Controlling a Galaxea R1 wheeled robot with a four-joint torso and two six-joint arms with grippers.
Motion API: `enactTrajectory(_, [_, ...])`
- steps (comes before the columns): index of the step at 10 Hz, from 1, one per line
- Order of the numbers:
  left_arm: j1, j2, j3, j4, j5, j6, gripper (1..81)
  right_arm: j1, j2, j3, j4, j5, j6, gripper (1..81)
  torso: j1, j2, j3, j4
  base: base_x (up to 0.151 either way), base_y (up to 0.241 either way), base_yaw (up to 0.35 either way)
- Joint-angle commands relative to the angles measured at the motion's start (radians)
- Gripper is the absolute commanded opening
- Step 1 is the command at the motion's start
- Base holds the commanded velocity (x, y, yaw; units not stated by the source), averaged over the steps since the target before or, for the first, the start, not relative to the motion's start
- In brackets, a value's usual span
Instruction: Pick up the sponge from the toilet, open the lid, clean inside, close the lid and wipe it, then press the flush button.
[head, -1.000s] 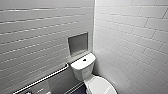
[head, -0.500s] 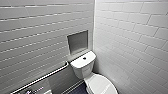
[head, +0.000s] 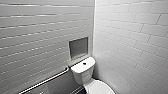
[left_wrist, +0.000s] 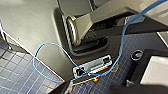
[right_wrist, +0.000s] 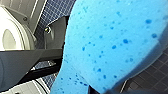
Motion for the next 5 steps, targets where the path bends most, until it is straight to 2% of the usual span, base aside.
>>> enactTrajectory(1, [-0.02,0.005,0.003,-0.003,0.064,0.004,81.1,0.004,-0.008,-0.001,-0.022,-0.032,-0.003,1.0,0.0,0.0,0.097,0.0,0.0,0.0,0.0])
enactTrajectory(2, [-0.02,0.005,0.003,-0.004,0.064,0.004,81.1,0.006,-0.002,0.0,-0.024,-0.041,-0.003,1.0,0.0,0.0,0.034,0.0,0.0,0.0,0.0])
enactTrajectory(3, [-0.02,0.004,0.0,-0.006,0.063,0.004,81.1,0.012,0.024,-0.001,-0.025,-0.126,-0.003,1.0,-0.001,0.0,0.063,0.0,0.0,0.0,0.0])
enactTrajectory(4, [-0.025,0.004,-0.015,-0.006,0.063,0.003,81.1,0.032,0.053,-0.006,-0.025,-0.287,-0.001,1.0,-0.002,-0.001,0.071,0.0,0.0,0.0,0.0])
enactTrajectory(5, [-0.03,0.008,-0.038,-0.007,0.063,0.0,81.1,0.047,0.073,0.0,-0.024,-0.412,-0.001,1.0,-0.002,-0.001,0.08,0.0,0.0,0.0,0.0])
